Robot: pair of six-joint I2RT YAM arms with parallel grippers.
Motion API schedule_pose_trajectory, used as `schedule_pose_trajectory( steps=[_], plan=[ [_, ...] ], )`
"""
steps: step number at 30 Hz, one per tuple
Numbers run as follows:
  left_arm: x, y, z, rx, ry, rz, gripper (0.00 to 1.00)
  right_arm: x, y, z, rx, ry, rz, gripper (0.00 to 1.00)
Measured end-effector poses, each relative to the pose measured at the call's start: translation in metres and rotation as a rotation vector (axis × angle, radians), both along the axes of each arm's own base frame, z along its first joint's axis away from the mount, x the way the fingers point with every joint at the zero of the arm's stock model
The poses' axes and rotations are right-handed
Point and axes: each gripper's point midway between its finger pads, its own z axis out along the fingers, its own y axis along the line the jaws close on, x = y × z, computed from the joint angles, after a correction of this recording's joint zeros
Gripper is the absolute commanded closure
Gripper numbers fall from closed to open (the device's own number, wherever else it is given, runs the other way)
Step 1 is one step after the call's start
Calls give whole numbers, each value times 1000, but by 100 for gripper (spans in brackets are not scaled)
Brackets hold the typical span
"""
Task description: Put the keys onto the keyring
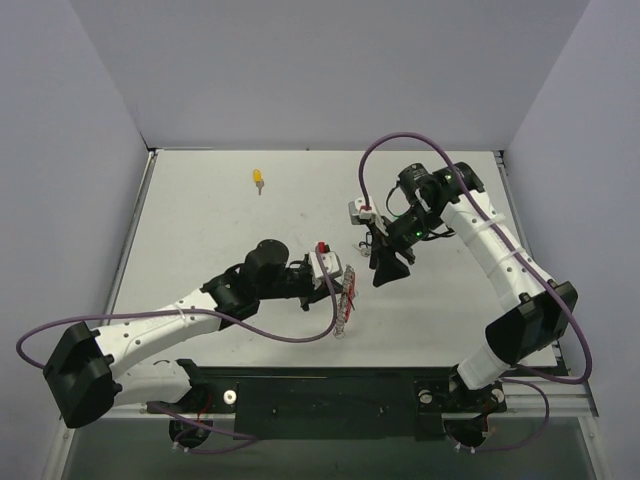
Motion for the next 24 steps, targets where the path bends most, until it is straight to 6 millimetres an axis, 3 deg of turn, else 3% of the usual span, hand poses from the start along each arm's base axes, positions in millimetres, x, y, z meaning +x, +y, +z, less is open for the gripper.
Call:
schedule_pose_trajectory(
  steps=[7,15,24],
  plan=[
    [-2,9,-12,232,-158,-51,100,18,-18,-1,14,14,-93,54],
    [-1,16,-36,564,-273,-115,100,14,-25,-16,11,68,-107,54],
    [1,30,-47,705,-277,-131,100,14,-24,-19,25,72,-88,54]
  ],
)
